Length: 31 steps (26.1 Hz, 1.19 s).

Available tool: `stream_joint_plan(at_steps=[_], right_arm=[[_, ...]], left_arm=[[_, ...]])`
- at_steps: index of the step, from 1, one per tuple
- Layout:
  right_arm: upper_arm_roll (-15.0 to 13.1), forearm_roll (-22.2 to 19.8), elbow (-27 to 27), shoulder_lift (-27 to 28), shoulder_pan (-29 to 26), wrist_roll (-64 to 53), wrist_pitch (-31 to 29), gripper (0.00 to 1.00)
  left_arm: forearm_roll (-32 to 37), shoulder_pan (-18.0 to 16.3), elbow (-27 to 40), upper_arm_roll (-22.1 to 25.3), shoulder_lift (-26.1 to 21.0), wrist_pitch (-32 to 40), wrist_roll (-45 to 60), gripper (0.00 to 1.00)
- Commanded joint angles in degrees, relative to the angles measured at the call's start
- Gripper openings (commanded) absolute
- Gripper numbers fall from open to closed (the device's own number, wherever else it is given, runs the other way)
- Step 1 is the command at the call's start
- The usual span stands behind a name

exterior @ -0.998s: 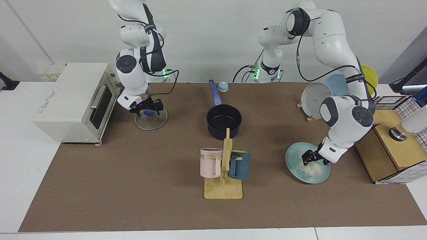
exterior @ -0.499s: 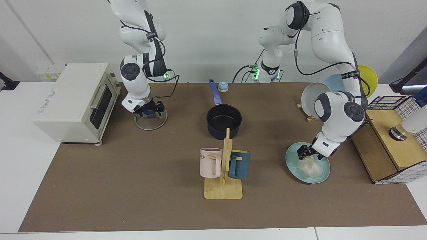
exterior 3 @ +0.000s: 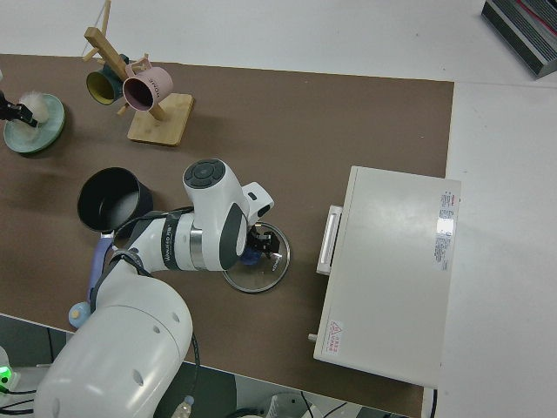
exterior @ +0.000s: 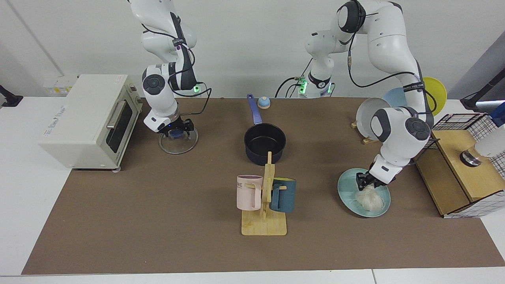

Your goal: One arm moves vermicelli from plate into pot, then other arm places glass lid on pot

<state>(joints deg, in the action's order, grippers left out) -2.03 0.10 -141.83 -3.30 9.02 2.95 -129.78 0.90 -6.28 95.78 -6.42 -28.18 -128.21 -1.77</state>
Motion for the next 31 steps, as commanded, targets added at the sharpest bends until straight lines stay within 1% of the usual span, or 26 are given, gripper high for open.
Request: stream_joint_plan(at_steps=[1,3,5,8,11,13,15,19,22,25,27,31], right_arm=[[0.4,0.3,-1.6,-1.6,-0.8,-0.1,-0.7,0.72],[0.4,0.3,-1.6,-1.6,-0.7,-0.2,-0.6,0.52],[0.4,0.3,-1.5,-1.5,-0.5,-0.1,-0.7,0.35],[0.4,0.3,-1.4,-1.5,0.1,0.2,-0.6,0.17],[0.4,0.2,-0.8,-1.5,0.3,0.3,0.0,0.04],[0.4,0.3,0.7,-1.5,0.3,0.3,1.2,0.0],[0.5,0.2,2.5,-1.5,0.3,0.3,3.4,0.0],[0.6,0.2,8.5,-1.6,0.3,-0.3,10.2,0.0],[0.6,0.2,11.9,-2.0,0.3,-0.4,13.0,0.0],[0.6,0.2,14.0,-2.5,0.3,-0.3,13.2,0.0],[0.9,0.3,16.0,-2.4,0.2,-0.1,13.2,0.0],[0.9,-0.1,20.5,-1.4,-0.3,-0.5,13.7,0.0]], left_arm=[[0.2,0.3,1.2,0.4,1.5,-1.3,1.2,0.0],[0.2,0.2,1.0,0.4,2.0,-0.8,1.3,0.0],[0.2,0.2,1.1,0.4,3.6,0.0,1.4,0.0],[0.2,0.2,1.5,0.4,6.6,2.8,1.9,0.0],[0.2,-0.1,1.5,0.4,9.9,6.6,1.9,0.0],[0.2,-0.1,1.6,0.6,12.7,9.3,1.9,0.0],[0.2,-0.1,1.6,0.6,15.1,12.2,1.9,0.0],[0.1,0.4,1.7,0.4,19.6,19.8,2.1,0.0],[-2.1,0.5,1.9,0.4,22.6,24.0,2.1,0.0],[-3.1,0.7,3.2,0.3,25.8,25.3,2.5,0.0],[-3.1,0.7,4.5,-1.4,27.6,25.3,5.0,0.0],[-3.1,0.7,4.9,-5.6,27.7,24.5,10.8,0.0]])
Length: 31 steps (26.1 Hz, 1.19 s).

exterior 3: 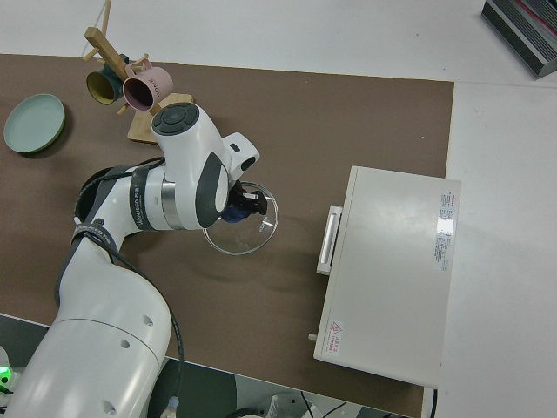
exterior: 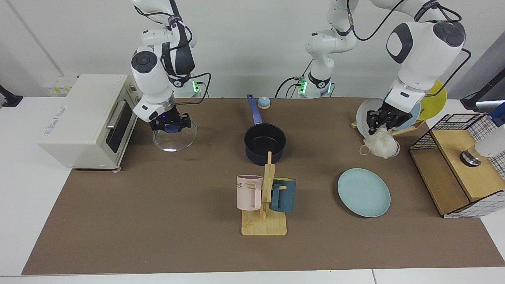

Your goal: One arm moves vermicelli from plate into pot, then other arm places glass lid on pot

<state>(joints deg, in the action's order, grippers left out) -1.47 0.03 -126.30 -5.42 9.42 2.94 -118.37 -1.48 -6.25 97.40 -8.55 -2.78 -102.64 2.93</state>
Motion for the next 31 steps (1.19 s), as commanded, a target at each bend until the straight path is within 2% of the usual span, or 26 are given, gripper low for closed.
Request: stream_joint_plan(at_steps=[1,6,10,16,24,29,31], right_arm=[[0.3,-0.1,6.1,1.0,-1.0,-0.5,2.6,0.0],[0.2,-1.2,13.3,4.4,-1.7,-3.8,5.5,0.0],[-0.2,-1.1,16.2,6.1,-1.7,-4.4,6.2,0.0],[-0.4,0.1,17.2,7.2,-1.8,-4.4,5.3,0.0],[-0.4,0.0,17.4,7.6,-2.7,-4.3,5.3,0.0],[-0.4,0.1,17.4,7.6,-2.5,-3.9,5.1,0.0],[-0.4,0.1,17.4,7.6,-2.6,-3.9,5.0,0.0]], left_arm=[[-0.7,0.6,3.2,-4.6,2.3,-1.5,7.8,0.0],[-0.7,0.6,3.7,-11.3,2.3,-3.8,15.3,0.0],[-0.6,0.6,4.9,-16.0,2.1,-5.6,20.7,0.0],[0.0,0.6,10.8,-23.8,2.2,-13.2,27.6,0.0],[-0.5,1.3,17.4,-29.1,1.3,-21.7,32.2,0.0],[-0.7,1.3,20.2,-30.3,2.4,-22.6,32.4,0.0],[-0.5,1.7,20.9,-31.4,1.2,-23.9,32.7,0.0]])
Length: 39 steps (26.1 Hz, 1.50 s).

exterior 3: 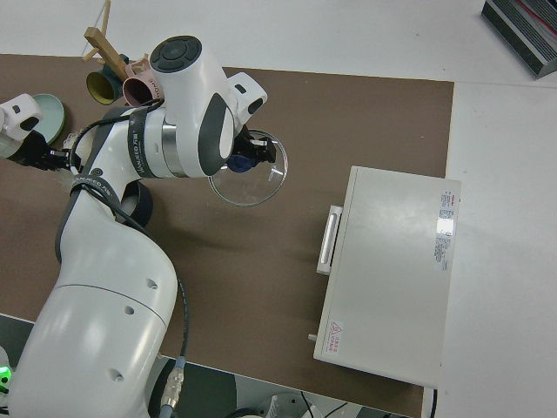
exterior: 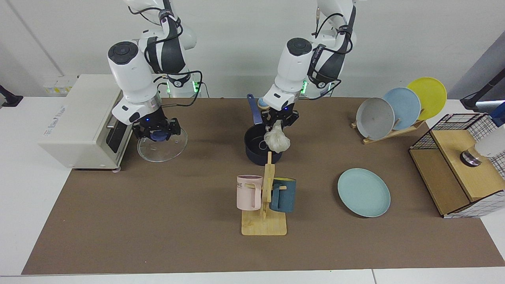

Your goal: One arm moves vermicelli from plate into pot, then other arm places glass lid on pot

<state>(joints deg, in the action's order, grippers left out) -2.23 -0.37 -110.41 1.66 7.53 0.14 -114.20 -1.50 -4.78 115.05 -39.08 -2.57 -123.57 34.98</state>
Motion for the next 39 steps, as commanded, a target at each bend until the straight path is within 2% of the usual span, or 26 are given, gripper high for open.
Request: stream_joint_plan(at_steps=[1,4,10,12,16,18,19,20,21,22,32,39], right_arm=[[0.4,0.5,1.5,0.5,-0.8,-1.1,0.8,0.0],[0.4,0.5,1.5,0.5,-0.8,-1.2,0.8,0.0],[0.4,0.2,1.5,0.5,-0.7,-1.2,0.8,0.0],[0.4,0.2,1.4,0.5,-0.5,-1.1,0.9,0.0],[0.4,0.2,1.3,0.5,-0.5,-1.1,0.9,0.0],[0.4,0.4,1.3,0.4,-0.5,-1.2,1.0,0.0],[0.4,0.4,1.3,0.4,-0.4,-1.1,1.0,0.0],[0.4,0.4,1.2,0.4,-0.4,-1.1,1.0,0.0],[0.4,0.4,1.2,0.3,-0.3,-1.1,1.0,0.0],[0.4,0.4,1.0,0.3,-0.2,-1.0,0.9,0.0],[0.5,0.4,0.7,0.0,0.2,-0.8,0.9,0.0],[1.1,0.4,-0.4,-0.7,0.1,-0.6,1.0,0.0]], left_arm=[[-0.1,0.6,4.0,-2.0,-0.1,-4.6,0.9,0.0],[2.9,0.9,7.6,-3.2,-3.6,-11.5,4.5,0.0],[4.5,0.8,7.7,-4.0,-4.4,-12.1,5.8,0.0],[4.7,0.5,7.6,-3.9,-5.2,-12.5,5.3,0.03],[6.2,0.2,7.4,-3.4,-6.4,-12.7,4.5,0.16],[7.3,0.1,7.1,-3.0,-6.8,-12.9,4.5,0.27],[8.0,0.1,6.9,-2.7,-7.1,-12.8,4.5,0.36],[8.4,0.1,6.6,-2.4,-7.2,-12.8,4.5,0.51],[8.5,0.1,6.5,-2.2,-7.3,-12.7,4.5,0.71],[8.6,0.1,6.4,-2.2,-7.4,-12.3,4.2,1.0],[7.9,0.1,4.6,-2.1,-7.8,-10.0,3.2,1.0],[7.7,-0.2,-3.0,-0.4,-7.1,1.8,2.2,1.0]])
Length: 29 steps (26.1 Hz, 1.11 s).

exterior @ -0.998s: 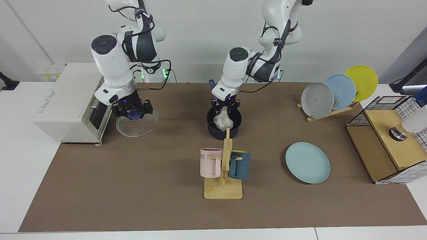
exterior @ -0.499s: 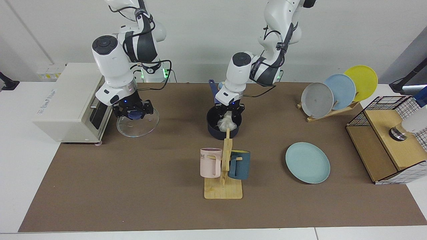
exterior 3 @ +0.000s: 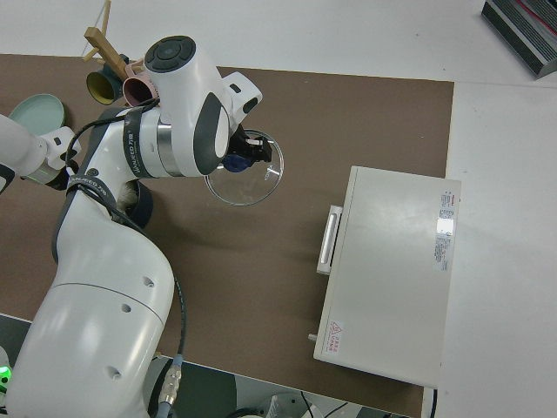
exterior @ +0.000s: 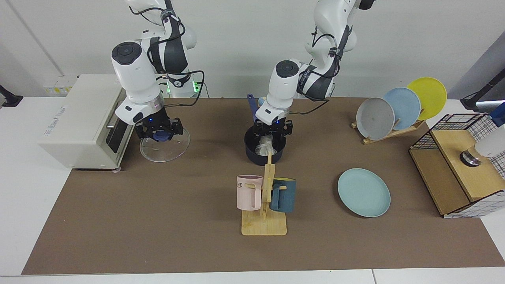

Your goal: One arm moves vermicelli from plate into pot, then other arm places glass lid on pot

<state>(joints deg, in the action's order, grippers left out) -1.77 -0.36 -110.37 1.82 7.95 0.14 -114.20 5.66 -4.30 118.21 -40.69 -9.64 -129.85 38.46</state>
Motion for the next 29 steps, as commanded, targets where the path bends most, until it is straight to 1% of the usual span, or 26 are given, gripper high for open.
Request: stream_joint_plan(at_steps=[1,5,7,9,12,16,19,24,27,29], right_arm=[[0.6,0.4,-0.9,-1.1,-0.2,-0.5,0.9,0.0],[1.0,0.3,-2.0,-1.6,0.3,3.2,0.9,0.0],[2.3,0.3,-3.3,-2.6,0.1,4.2,0.7,0.0],[3.0,0.3,-4.6,-3.4,0.2,5.5,-0.2,0.0],[4.8,0.3,-6.8,-4.8,0.2,8.5,-1.6,0.0],[7.7,0.4,-7.3,-5.6,0.2,13.5,-1.7,0.0],[11.1,0.4,-7.3,-5.8,0.2,18.3,-1.4,0.0],[16.9,0.3,-7.2,-5.8,0.2,28.7,-1.6,0.0],[20.1,0.3,-6.8,-5.3,0.2,34.4,-2.1,0.0],[21.9,0.3,-6.2,-5.0,0.2,37.6,-2.5,0.0]], left_arm=[[0.6,-0.7,-7.7,1.8,0.0,10.1,-1.6,1.0],[-0.5,-0.6,-13.1,5.1,0.3,19.2,-7.7,1.0],[-1.4,-0.5,-15.7,7.1,0.4,23.8,-11.4,1.0],[-1.4,-0.4,-17.6,9.2,0.5,27.5,-14.8,1.0],[-1.7,-0.5,-19.0,13.2,1.2,30.1,-18.4,1.0],[-3.0,-0.6,-21.6,18.3,2.3,33.0,-23.9,1.0],[-3.9,-0.5,-23.5,22.5,3.9,35.4,-30.0,1.0],[-4.2,-0.2,-23.5,29.2,8.0,38.6,-39.5,1.0],[-4.3,0.1,-23.6,32.6,8.3,39.2,-43.3,1.0],[-6.7,0.1,-23.6,34.8,8.3,39.2,-44.8,1.0]])
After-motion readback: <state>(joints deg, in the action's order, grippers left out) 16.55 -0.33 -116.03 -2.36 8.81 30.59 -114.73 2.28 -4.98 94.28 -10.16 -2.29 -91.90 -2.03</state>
